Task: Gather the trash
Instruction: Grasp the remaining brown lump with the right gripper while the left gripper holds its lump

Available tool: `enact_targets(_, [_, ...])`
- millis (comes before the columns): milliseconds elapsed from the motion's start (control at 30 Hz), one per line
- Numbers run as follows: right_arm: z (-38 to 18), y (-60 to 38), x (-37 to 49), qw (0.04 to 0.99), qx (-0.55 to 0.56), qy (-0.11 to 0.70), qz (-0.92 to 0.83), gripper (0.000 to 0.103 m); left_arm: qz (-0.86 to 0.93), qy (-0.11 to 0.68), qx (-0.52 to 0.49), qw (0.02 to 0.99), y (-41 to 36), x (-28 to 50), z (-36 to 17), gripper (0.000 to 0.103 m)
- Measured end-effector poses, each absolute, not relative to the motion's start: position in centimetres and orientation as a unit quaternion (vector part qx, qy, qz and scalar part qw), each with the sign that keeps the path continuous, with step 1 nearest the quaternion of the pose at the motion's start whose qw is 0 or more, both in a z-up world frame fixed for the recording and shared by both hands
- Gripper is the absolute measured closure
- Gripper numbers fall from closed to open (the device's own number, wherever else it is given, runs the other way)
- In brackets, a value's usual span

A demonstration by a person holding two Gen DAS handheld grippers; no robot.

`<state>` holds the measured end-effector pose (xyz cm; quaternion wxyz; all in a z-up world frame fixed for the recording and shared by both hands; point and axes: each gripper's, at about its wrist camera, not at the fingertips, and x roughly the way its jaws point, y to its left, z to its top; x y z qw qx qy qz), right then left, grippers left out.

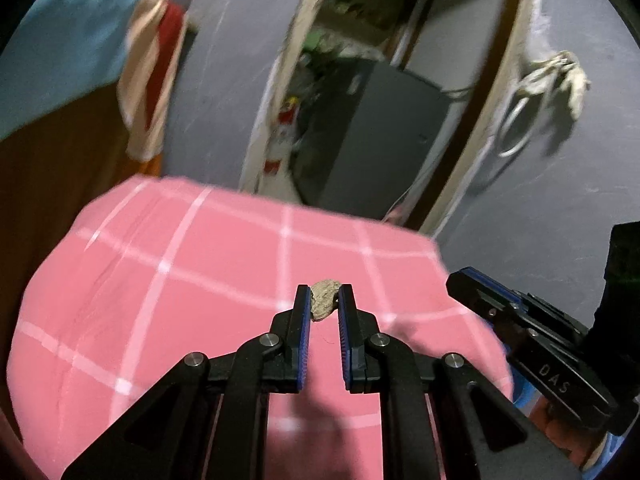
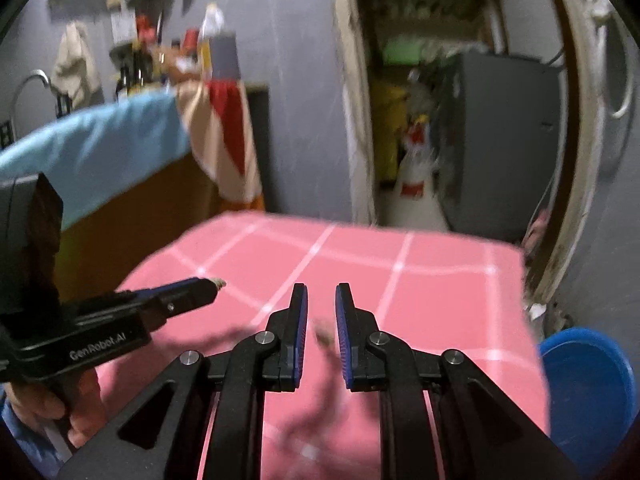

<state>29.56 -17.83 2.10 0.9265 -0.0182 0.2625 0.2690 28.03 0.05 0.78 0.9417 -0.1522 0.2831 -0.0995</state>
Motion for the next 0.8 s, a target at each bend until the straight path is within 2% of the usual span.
enact_targets(200, [5.9,-22.0,26.9,0.955,-0.003,0.184,0.232,0.091,-0.138,0.217,-0.140,0.956,-3.9,26.9,4.1,0.092])
enact_targets(367, [7.8,-25.4,25.8,0.966,0.014,0.159,0.206,0.091,-0.165,0.192,-0.121,0.960,-7.0,26.3,5.8,0.092])
enact_targets(533, [7.2,-26.4,26.2,0.962,0.020,0.184,0.202,0.090,-0.154,0.212,-0.117,0.958,-7.9,26.5,5.2,0.092])
enact_targets(733, [3.8,-25.2,27.6,0.945,0.025,0.243,0.215,0.090,-0.119,0.256,-0.126,0.951,-5.7,26.5,2.7,0.092])
enact_targets(800, [2.5,-24.1,28.5,0.938,0.020,0.266,0.222,0.085,-0.108,0.270,-0.126,0.948,-4.8,26.6,1.8,0.092])
